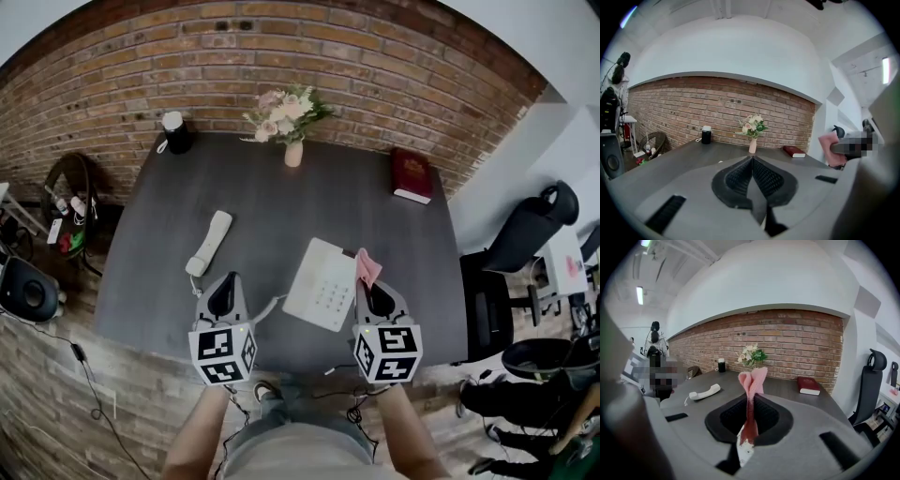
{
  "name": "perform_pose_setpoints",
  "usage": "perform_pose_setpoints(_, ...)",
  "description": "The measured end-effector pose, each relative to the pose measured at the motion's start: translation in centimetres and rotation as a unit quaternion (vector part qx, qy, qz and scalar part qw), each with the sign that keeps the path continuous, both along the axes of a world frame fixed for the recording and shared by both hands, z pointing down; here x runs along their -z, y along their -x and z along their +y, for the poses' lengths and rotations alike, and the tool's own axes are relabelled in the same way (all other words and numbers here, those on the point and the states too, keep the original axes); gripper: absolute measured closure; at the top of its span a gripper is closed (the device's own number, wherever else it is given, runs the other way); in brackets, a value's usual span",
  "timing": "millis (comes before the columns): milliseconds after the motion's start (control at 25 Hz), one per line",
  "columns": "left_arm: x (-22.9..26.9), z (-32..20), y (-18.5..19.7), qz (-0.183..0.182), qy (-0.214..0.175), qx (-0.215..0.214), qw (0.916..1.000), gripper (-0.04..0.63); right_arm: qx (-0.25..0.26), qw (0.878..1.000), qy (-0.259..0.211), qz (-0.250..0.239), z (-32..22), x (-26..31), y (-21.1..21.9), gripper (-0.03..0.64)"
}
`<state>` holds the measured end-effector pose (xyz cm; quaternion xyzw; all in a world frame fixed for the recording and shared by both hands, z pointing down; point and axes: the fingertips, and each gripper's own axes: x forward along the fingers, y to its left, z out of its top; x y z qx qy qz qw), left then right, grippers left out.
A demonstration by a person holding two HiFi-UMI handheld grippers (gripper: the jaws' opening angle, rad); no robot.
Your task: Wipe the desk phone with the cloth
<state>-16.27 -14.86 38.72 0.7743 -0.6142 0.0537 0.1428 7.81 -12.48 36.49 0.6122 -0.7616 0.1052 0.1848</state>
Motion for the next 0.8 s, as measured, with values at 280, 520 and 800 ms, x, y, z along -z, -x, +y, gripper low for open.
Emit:
perform_pose_setpoints(280,-2.8,-0.5,0.6,-0.018,0.015,0.003,0.9997,0.591,0.041,0.995,0.017,0.09,-1.7,-1.5,0.6,0.598)
perform_pose_setpoints(520,-5.0,-0.8,1.6,-0.017,0.033,0.014,0.9992,0.591,0.083,0.985,0.035,0.145,-3.4,-2.9,1.8,0.598)
perform_pose_setpoints(800,-6.1,-1.5,3.4,-0.019,0.042,0.032,0.9984,0.591,0.128,0.968,0.073,0.204,-5.1,-5.7,2.8,0.598)
